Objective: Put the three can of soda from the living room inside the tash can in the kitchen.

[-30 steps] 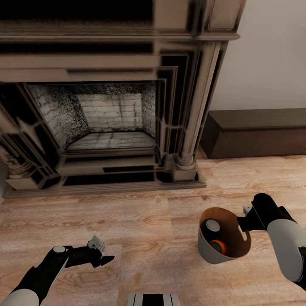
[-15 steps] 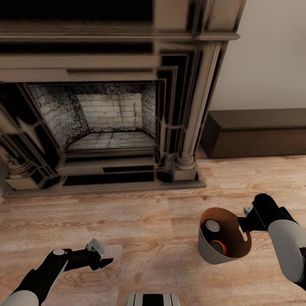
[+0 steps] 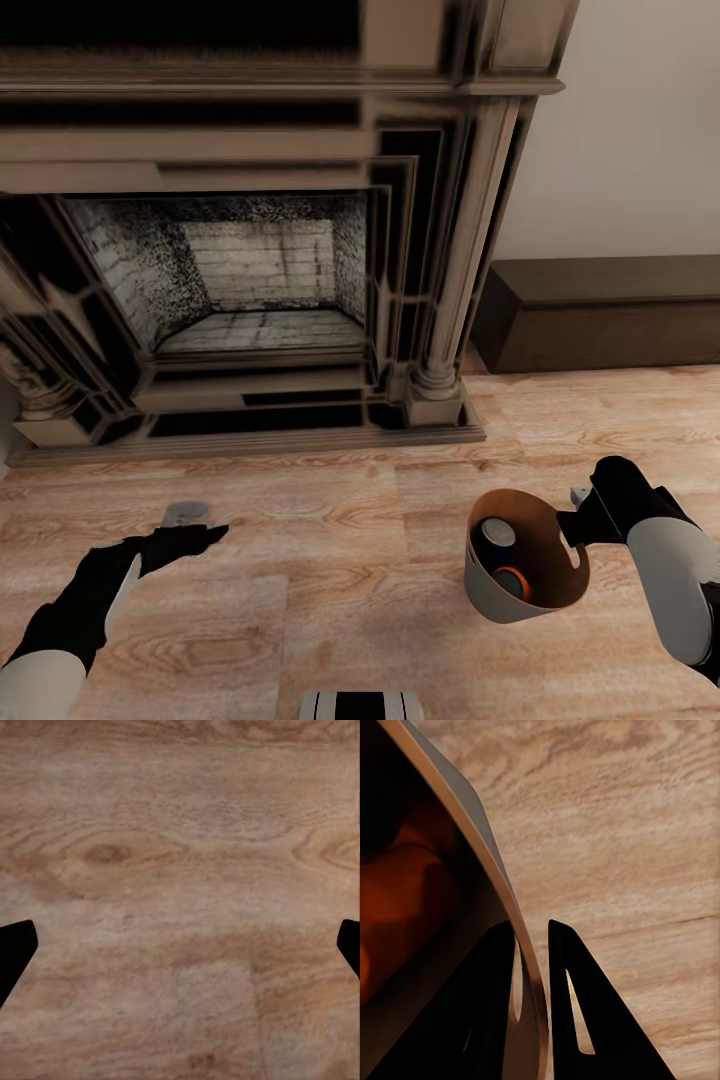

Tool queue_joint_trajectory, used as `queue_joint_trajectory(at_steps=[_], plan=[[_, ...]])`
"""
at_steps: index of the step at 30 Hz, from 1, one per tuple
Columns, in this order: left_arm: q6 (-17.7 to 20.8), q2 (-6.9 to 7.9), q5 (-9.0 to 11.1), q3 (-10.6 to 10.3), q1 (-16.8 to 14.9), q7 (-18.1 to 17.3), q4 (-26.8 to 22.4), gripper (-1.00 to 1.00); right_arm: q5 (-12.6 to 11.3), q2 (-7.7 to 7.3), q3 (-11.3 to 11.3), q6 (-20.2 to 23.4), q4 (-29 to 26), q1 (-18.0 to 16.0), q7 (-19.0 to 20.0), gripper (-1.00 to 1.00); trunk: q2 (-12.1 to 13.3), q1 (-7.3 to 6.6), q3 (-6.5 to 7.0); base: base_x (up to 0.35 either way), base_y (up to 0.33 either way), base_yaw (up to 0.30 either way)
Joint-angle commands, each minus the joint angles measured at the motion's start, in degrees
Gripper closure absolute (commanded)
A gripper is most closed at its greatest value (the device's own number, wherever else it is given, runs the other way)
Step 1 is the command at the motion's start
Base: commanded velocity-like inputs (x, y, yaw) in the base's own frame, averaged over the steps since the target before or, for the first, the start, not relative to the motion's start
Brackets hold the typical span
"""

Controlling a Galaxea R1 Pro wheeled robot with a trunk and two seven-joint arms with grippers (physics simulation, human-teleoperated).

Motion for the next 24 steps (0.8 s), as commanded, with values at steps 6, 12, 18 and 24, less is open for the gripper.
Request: queue_joint_trajectory(at_steps=[6,12,18,24], plan=[[5.04,0.06,9.05,0.13,-0.31,11.54,-4.41,-1.0,-1.05,0.01,-0.15,0.27,0.03,0.02,0.26,1.0,0.0,0.0,0.0,0.0,0.0,0.0],[5.39,0.03,9.71,0.01,-0.21,12.6,-4.61,-1.0,-1.13,0.02,-0.15,0.27,0.09,0.04,0.26,1.0,-0.02,0.02,-0.22,0.0,0.0,0.0],[5.25,-0.08,9.72,-0.05,-0.07,12.97,-4.55,-1.0,-1.14,0.04,-0.19,0.27,0.1,0.19,0.3,1.0,-0.1,0.18,-1.55,0.0,0.0,0.0],[4.84,-0.1,9.76,-0.05,-0.02,12.91,-4.55,-1.0,-1.14,-0.01,-0.23,0.27,0.11,0.31,0.36,1.0,-0.12,0.23,-1.99,0.0,0.0,0.0]])
